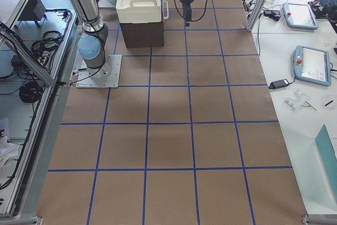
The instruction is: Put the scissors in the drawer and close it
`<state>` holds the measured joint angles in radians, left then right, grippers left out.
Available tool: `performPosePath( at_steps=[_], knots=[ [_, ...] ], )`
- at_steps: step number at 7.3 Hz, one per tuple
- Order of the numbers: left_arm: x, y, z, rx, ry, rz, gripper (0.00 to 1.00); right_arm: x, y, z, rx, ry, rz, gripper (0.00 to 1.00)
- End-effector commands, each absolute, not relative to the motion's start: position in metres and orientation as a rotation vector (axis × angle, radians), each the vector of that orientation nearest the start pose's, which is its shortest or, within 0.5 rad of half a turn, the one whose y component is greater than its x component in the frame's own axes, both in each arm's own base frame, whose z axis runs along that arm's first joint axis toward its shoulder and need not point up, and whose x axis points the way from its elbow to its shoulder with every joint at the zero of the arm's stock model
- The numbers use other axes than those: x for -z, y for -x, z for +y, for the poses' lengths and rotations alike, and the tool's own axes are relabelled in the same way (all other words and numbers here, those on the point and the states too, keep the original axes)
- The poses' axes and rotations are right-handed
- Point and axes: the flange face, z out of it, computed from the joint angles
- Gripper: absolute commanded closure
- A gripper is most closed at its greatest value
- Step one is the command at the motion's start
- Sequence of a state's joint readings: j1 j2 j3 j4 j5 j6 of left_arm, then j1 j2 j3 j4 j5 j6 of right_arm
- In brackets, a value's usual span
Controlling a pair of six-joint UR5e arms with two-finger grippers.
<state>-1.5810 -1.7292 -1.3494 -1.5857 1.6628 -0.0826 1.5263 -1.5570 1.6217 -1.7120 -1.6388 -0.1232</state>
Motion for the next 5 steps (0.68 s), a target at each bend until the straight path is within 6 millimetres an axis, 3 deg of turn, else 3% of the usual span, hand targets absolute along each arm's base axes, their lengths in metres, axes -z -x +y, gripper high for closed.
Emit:
performPosePath(
  at_steps=[1, 3, 5],
  knots=[
    [-0.534, 0.141, -0.543, 0.149, 0.099, 3.139, 0.0, -0.47, -0.104, -0.509, 0.112, 0.119, 3.208, 0.0],
    [-0.542, 0.148, -0.526, 0.155, 0.078, 3.135, 0.0, -0.474, -0.109, -0.507, 0.129, 0.117, 3.189, 0.0],
    [-0.533, 0.149, -0.528, 0.13, 0.077, 3.139, 0.0, -0.478, -0.121, -0.505, 0.111, 0.143, 3.083, 0.0]
  ],
)
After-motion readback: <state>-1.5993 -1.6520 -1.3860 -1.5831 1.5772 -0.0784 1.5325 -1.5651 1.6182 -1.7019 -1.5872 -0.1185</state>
